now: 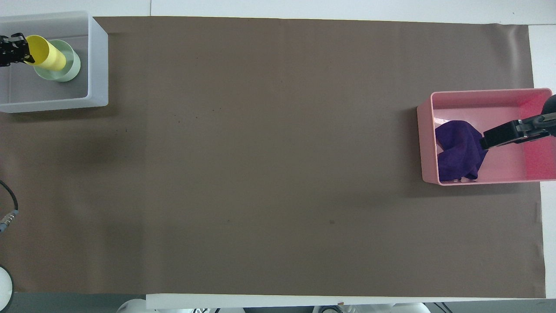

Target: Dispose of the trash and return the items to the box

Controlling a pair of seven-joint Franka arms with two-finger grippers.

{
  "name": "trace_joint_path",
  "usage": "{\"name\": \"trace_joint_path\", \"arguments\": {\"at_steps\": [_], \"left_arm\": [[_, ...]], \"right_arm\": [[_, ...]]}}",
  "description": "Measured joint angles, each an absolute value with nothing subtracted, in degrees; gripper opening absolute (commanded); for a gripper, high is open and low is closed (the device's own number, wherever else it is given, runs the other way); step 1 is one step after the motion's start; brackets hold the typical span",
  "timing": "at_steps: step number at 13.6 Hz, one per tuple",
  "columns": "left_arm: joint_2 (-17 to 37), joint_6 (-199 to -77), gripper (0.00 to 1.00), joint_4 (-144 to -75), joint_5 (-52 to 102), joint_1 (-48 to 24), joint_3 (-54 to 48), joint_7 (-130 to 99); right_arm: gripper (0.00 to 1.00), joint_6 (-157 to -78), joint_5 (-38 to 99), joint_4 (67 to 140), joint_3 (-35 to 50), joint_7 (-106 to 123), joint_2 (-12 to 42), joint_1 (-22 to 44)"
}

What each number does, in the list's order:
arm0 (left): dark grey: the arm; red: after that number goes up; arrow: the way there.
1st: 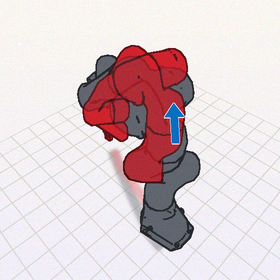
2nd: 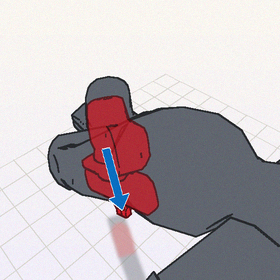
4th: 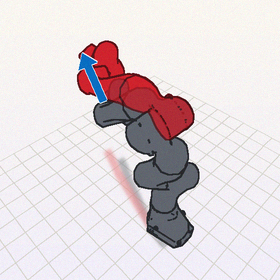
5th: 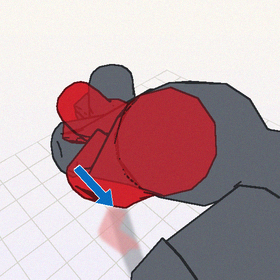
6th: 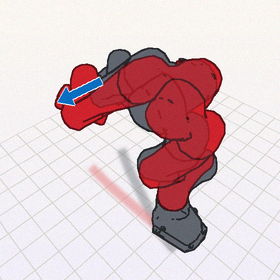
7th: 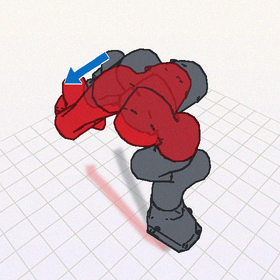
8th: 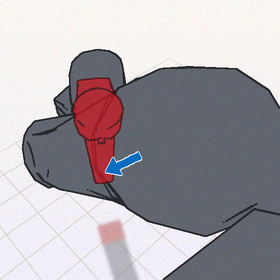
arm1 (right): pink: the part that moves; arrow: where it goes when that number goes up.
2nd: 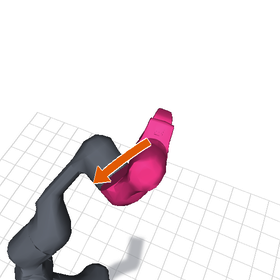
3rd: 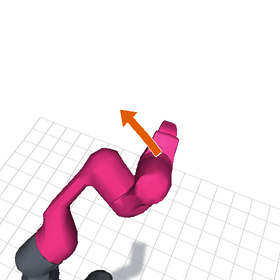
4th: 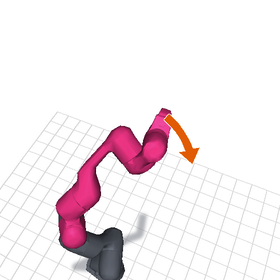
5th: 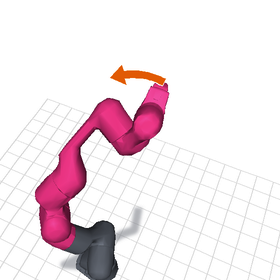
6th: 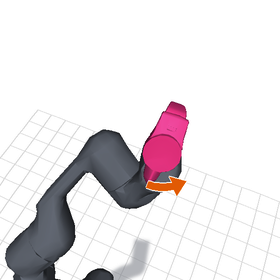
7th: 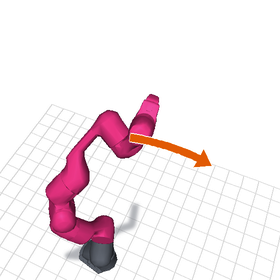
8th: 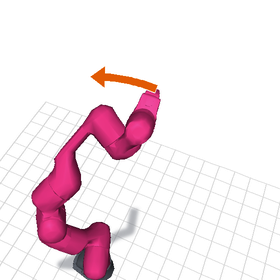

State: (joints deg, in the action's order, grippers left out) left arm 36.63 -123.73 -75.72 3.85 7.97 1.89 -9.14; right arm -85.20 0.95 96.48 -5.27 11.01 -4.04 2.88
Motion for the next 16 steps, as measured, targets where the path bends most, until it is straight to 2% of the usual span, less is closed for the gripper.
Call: {"name": "trace_joint_path", "arguments": {"at_steps": [1,4,6,10,14,16], "left_arm": [[36.59,-126.68,1.0,-77.5,3.85,7.94,1.87,-8.74],[35.79,-128.88,1.0,-79.67,3.85,7.65,1.51,-8.43],[32.82,-125.97,1.0,-80.13,3.85,6.67,1.33,-8.34],[20.1,-103.62,1.0,-80.94,3.85,3.45,1.18,-8.15],[4.96,-95.59,1.0,-88.88,3.65,0.16,1.07,-6.26],[0.85,-90.45,1.0,-88.46,1.68,-0.54,0.63,-2.76]], "right_arm": [[0.99,-85.2,0.95,96.51,-5.27,11.01,-4.03,2.87],[1.0,-85.2,0.95,96.55,-5.31,11.0,-4.03,2.66],[1.0,-85.2,0.95,96.55,-5.35,10.99,-4.03,2.64],[1.0,-85.2,0.95,96.56,-5.35,10.99,-4.03,2.64],[1.0,-85.2,0.95,96.56,-5.35,10.99,-4.03,2.64],[1.0,-85.2,0.95,96.56,-5.35,10.99,-4.03,2.64]]}}
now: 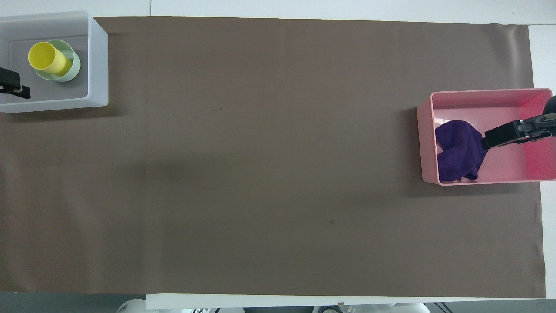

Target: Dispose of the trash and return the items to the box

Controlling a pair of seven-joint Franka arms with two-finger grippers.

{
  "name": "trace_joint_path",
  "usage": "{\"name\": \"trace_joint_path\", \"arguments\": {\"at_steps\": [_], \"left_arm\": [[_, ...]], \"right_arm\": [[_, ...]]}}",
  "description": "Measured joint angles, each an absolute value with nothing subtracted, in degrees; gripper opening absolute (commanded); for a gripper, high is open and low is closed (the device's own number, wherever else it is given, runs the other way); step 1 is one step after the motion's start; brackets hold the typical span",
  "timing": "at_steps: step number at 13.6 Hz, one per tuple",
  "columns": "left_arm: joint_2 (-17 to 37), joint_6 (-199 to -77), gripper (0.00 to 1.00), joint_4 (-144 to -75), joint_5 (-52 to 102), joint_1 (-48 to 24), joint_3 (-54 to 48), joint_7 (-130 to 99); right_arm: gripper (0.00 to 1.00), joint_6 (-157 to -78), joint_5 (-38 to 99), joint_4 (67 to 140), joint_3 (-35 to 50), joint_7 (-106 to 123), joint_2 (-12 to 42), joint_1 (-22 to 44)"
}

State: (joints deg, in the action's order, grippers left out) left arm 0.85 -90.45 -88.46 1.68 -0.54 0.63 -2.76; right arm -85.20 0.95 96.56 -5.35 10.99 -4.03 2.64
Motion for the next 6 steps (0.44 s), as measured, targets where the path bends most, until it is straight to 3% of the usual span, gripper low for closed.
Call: {"name": "trace_joint_path", "arguments": {"at_steps": [6], "left_arm": [[3.1,-90.06,1.0,-85.71,0.31,-4.57,-0.53,-1.04]], "right_arm": [[1.0,-85.2,0.95,96.56,-5.35,10.99,-4.03,2.64]]}}
